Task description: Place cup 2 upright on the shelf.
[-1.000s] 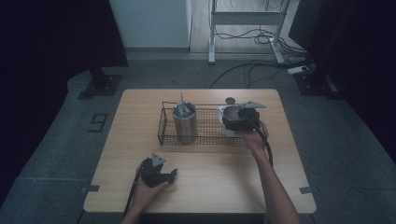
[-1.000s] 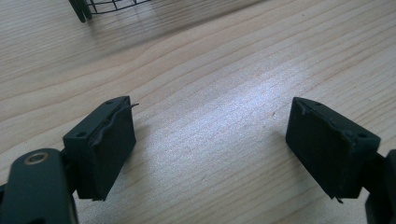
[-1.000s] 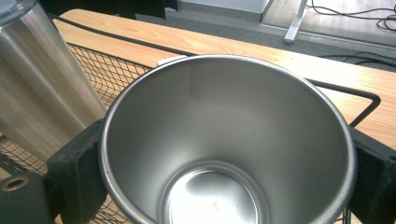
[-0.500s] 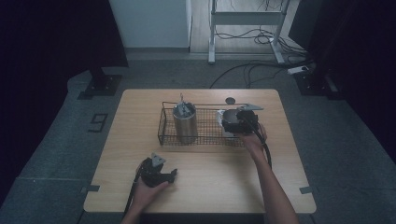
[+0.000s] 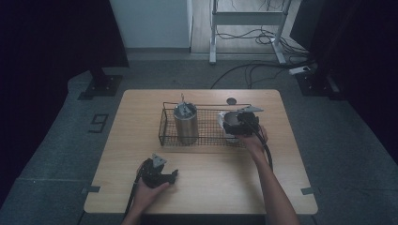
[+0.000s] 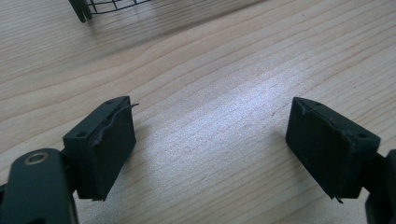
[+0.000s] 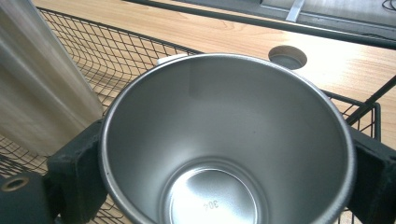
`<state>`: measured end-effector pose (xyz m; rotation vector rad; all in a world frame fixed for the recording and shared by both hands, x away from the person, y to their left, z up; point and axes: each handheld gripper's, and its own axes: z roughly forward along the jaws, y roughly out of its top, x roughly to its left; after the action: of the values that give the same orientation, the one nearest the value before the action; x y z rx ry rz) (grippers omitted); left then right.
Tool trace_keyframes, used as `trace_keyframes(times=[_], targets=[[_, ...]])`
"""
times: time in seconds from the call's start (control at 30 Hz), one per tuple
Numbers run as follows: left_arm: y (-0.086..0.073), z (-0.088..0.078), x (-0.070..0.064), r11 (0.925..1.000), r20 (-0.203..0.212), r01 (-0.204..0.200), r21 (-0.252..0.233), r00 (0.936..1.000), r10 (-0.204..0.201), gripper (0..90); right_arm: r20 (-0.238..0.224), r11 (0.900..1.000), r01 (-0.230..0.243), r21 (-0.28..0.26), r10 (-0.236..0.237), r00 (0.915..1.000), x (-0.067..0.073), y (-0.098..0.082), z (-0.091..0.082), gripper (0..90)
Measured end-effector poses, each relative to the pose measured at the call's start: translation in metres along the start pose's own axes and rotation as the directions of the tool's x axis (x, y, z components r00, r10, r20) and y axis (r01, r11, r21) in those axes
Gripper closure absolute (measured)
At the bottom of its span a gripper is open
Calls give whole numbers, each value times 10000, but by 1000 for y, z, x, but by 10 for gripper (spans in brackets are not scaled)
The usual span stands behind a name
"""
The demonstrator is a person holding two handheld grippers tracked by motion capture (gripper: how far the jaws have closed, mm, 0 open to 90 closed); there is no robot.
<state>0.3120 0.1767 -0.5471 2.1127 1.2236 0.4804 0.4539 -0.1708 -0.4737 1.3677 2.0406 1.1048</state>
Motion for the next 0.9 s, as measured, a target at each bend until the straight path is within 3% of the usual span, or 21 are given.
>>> trace_keyframes(times=[0.9], targets=[[0,0,0,10000,-2,0,-3,10000,0,159,350,9965,-68,827,39,9994,-2,-7,9,61]])
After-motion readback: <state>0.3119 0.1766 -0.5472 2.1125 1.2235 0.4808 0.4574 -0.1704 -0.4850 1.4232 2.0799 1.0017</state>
